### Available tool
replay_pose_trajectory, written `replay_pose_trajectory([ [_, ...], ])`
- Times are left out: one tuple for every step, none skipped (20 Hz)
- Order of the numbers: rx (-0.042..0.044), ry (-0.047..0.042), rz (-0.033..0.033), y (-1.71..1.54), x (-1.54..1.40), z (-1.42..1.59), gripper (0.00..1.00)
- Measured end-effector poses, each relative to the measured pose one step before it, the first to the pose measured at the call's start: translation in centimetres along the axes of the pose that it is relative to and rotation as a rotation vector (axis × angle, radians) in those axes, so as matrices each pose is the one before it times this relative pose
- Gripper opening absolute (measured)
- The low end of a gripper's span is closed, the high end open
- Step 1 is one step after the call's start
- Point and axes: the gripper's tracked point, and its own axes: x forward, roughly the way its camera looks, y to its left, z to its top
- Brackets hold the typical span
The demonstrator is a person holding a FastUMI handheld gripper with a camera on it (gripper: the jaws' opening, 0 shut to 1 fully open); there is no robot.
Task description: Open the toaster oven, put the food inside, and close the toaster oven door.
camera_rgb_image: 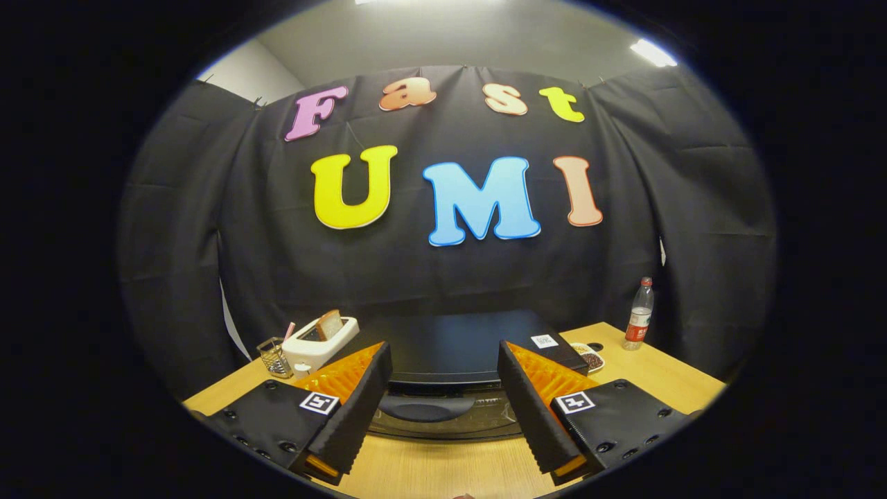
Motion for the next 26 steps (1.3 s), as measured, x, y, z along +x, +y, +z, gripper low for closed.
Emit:
replay_pose_trajectory([
  [-0.00028,0.01237,0.00011,-0.062,0.611,-0.475,0.97],
  [0.0013,0.01292,-0.00039,-0.013,0.648,-0.502,0.97],
  [0.00314,0.01363,0.00454,0.152,0.494,-0.489,0.97],
  [0.00257,0.01161,0.00224,0.226,0.638,-0.518,0.98],
  [0.00288,0.0111,0.00283,0.172,0.422,-0.35,0.99],
  [0.00068,0.00943,0.00025,0.171,0.423,-0.44,0.98],
  [-0.0044,0.00853,-0.00313,0.18,0.289,-0.406,0.98],
  [-0.00778,0.0102,-0.00512,0.194,0.284,-0.537,0.98],
  [-0.00934,0.0116,-0.00347,0.119,0.199,-0.501,0.99],
  [-0.0119,0.01016,-0.00337,0.235,0.253,-0.524,0.98],
  [-0.01343,0.01082,-0.00166,0.22,0.171,-0.516,0.99],
  [-0.01327,0.01329,-0.00518,0.109,0.26,-0.619,0.99],
  [-0.00936,-0.00618,-0.00867,-0.053,-0.037,-0.162,0.99],
  [0.00067,-0.01314,-0.01064,-0.03,-0.102,0.328,0.99],
  [0.00159,0.0109,-0.00485,0.115,0.137,-0.483,0.98],
  [0.00139,-0.01838,-0.0078,0.102,-0.104,0.359,0.98],
  [-0.00285,0.00591,-0.00421,-0.097,0.034,-0.585,0.99],
  [-0.00336,-0.01285,-0.00402,0.12,0.031,0.408,0.98],
  [-0.00145,0.00633,-0.00111,0.047,-0.048,-0.067,0.99],
  [0.00083,-0.00223,-0.00102,0.017,-0.185,-0.098,0.99],
  [0.0017,0.00586,-0.00004,0.015,-0.349,-0.236,0.99],
  [0.0001,0.00021,-0.00027,-0.02,-0.394,-0.164,0.99],
  [-0.00155,0.00212,-0.00054,0.057,-0.518,-0.264,0.99],
  [-0.00144,0.00182,-0.00098,0.07,-0.565,-0.349,0.99],
  [-0.00114,0.00299,-0.0005,0.029,-0.626,-0.414,0.99],
  [0.00122,0.0037,-0.00037,0.0,-0.587,-0.462,0.99],
])
